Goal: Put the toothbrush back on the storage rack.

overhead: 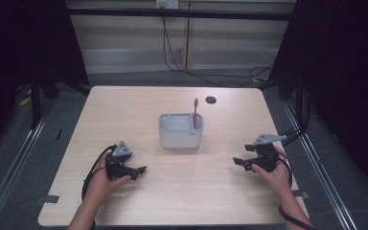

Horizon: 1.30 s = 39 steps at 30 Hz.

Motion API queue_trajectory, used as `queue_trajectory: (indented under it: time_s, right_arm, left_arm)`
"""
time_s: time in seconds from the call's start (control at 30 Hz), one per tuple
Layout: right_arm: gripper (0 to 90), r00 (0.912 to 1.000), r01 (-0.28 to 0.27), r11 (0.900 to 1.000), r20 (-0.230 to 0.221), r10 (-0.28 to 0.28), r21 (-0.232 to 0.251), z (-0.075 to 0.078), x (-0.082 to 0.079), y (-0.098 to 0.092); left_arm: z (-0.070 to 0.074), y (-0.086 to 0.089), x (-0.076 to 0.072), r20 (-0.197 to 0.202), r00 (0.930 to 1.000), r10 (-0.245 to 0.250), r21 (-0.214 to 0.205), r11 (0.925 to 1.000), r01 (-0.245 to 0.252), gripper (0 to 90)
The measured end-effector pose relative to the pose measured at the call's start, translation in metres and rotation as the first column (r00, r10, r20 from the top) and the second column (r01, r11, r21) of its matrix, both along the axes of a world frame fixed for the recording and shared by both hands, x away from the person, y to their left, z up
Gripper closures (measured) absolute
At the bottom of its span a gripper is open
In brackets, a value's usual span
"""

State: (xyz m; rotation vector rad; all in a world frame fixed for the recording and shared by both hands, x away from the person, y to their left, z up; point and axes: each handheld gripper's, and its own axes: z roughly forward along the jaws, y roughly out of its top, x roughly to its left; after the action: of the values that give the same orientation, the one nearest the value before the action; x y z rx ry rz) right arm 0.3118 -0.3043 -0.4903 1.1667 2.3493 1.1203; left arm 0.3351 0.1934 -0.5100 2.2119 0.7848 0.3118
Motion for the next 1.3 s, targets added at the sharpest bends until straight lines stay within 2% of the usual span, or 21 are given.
queue_trajectory:
  time_s: [0.1, 0.23, 0.47, 0.93, 1.3]
  right_arm:
    - [19.7, 1.0, 0.003, 0.9994, -0.009, -0.003, -0.034, -0.003, 0.0, -0.001]
    - [19.7, 1.0, 0.003, 0.9989, -0.009, -0.004, -0.046, -0.004, 0.0, -0.003]
    - [19.7, 0.9998, -0.005, 0.9951, -0.021, 0.003, -0.099, -0.009, -0.001, -0.003]
    - [19.8, 0.9992, -0.001, 0.9915, -0.039, -0.004, -0.13, -0.015, -0.002, -0.008]
    - [18.8, 0.999, 0.02, 0.9935, -0.037, -0.024, -0.112, -0.017, -0.002, -0.012]
  left_arm:
    - [0.0, 0.0, 0.0, 0.0, 1.0, 0.0, 0.0, 1.0, 0.0, 15.3]
    - [0.0, 0.0, 0.0, 0.0, 1.0, 0.0, 0.0, 1.0, 0.0, 15.3]
    - [0.0, 0.0, 0.0, 0.0, 1.0, 0.0, 0.001, 1.0, 0.0, 15.4]
    - [0.0, 0.0, 0.0, 0.001, 1.0, -0.001, 0.0, 1.0, 0.001, 15.4]
    - [0.0, 0.0, 0.0, 0.0, 1.0, 0.0, 0.0, 1.0, 0.0, 15.4]
